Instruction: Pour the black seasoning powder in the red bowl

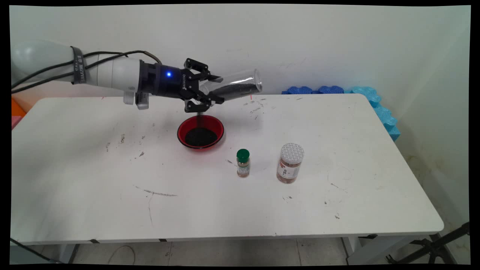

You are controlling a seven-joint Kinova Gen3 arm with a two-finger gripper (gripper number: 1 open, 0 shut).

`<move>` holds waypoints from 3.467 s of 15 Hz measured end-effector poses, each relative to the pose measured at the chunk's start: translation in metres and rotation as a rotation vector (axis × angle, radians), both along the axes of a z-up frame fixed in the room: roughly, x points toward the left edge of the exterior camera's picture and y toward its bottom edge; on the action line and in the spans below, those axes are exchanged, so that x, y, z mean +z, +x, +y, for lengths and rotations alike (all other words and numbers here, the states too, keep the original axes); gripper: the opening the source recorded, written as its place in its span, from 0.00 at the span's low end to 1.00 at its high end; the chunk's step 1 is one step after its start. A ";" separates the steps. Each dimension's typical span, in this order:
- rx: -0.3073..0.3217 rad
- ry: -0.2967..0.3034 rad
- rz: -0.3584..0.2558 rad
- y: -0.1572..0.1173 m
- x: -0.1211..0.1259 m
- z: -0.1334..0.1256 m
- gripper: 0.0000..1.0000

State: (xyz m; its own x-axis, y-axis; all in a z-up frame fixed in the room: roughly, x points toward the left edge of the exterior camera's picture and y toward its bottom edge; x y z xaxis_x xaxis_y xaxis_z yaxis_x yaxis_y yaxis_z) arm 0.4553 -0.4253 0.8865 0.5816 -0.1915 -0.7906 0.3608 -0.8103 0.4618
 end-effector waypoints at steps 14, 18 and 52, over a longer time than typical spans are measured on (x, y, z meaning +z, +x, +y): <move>0.041 0.024 0.063 0.008 0.000 0.001 0.00; 0.048 0.027 0.072 0.009 0.000 0.001 0.00; 0.095 0.005 0.191 0.013 -0.008 -0.002 0.00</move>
State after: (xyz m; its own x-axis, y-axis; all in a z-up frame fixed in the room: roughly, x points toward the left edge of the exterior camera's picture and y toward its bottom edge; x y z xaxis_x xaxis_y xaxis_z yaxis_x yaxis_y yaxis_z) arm 0.4686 -0.4272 0.8781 0.4364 -0.1391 -0.8889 0.5161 -0.7706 0.3740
